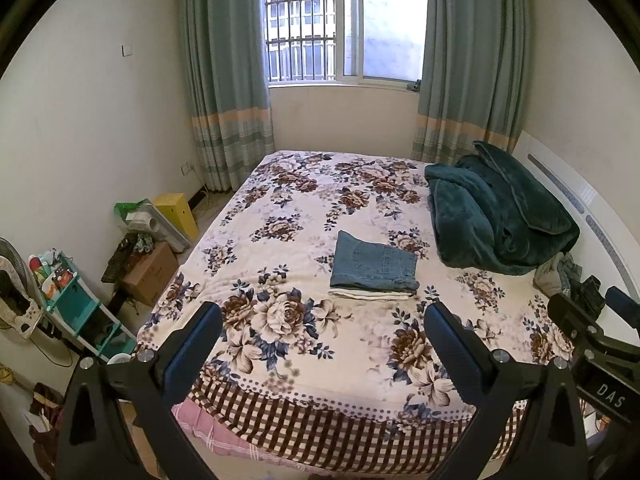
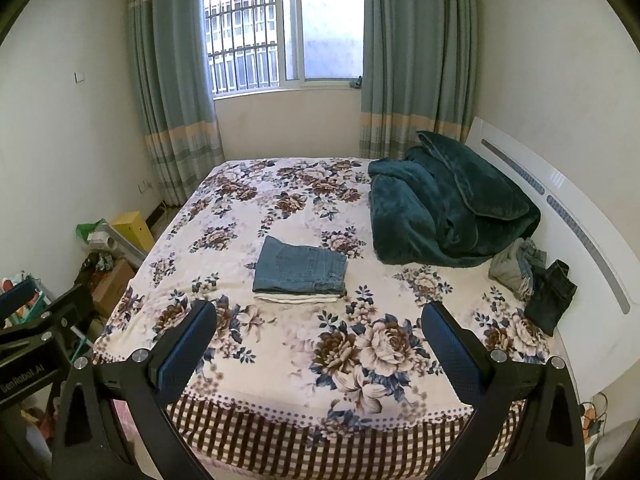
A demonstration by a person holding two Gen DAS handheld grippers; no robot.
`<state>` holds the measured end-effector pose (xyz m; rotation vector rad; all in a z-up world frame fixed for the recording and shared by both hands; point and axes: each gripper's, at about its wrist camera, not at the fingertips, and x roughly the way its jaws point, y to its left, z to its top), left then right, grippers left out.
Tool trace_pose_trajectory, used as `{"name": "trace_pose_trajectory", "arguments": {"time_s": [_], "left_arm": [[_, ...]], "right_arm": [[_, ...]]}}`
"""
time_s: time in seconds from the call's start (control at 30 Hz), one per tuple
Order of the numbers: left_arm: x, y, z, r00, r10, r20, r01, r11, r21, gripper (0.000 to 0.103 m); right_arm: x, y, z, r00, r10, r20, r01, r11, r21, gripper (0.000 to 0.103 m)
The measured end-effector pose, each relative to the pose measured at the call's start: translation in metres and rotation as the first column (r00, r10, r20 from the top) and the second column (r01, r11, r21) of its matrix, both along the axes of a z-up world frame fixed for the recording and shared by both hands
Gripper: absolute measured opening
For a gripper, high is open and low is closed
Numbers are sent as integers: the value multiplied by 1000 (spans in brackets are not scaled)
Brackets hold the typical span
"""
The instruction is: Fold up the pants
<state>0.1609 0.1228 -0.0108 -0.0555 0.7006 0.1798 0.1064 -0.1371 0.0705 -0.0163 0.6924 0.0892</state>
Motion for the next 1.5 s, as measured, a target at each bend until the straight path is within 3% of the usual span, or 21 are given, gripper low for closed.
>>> {"name": "trace_pose_trajectory", "arguments": {"time_s": [1.5], "left_arm": [[-3,-12,0,1000,-15,5,15,1000,-3,103]], "right_arm": [[-5,-8,-17,1000,-22,-10,23,1000,8,103]]}}
